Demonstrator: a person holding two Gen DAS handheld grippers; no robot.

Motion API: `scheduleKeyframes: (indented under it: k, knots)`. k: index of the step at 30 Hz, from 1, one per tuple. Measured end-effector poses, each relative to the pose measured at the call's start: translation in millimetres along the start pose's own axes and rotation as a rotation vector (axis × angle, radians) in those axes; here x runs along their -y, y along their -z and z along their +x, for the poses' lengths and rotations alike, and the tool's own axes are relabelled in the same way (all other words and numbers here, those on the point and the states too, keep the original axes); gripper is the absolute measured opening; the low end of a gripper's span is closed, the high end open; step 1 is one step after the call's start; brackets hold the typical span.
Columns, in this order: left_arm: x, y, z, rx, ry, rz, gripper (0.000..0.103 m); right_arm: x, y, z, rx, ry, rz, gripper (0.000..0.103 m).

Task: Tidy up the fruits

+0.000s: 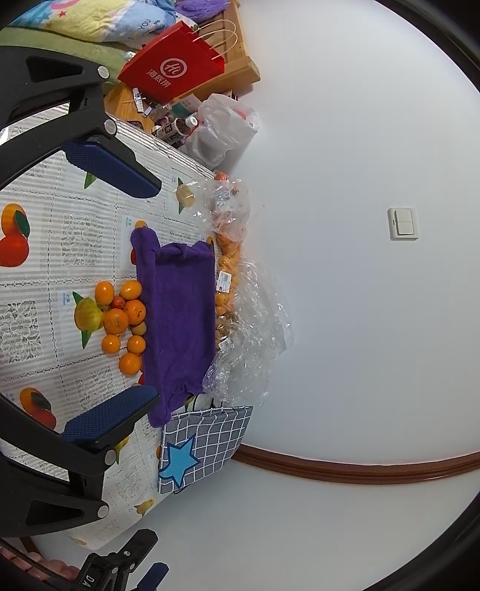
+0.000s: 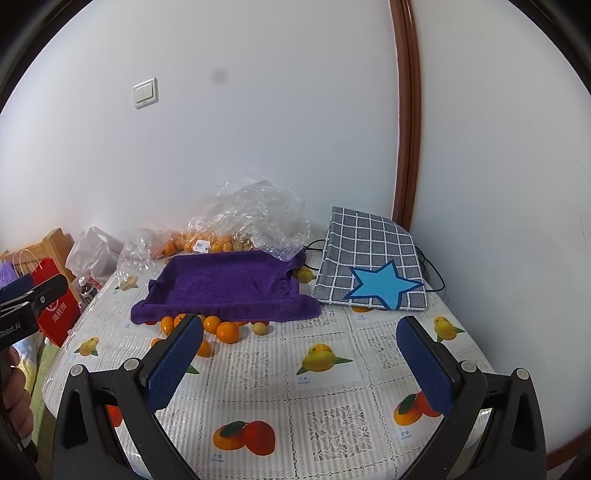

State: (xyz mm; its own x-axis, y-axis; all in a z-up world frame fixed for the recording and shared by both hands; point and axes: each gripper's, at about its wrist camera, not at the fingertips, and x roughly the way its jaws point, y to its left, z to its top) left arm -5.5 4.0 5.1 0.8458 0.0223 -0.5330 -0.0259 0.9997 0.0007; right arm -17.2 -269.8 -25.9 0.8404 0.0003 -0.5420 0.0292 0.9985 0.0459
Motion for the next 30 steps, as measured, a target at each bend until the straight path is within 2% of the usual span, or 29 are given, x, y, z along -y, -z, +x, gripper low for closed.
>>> scheduleKeyframes:
  k: [30]
  knots:
    - [-23.8,-6.9,-0.1,-0.009,-0.035,-0.028,0.103,-23.5,-2.8,4.7,0.004,-0.044,-0.037,0.103]
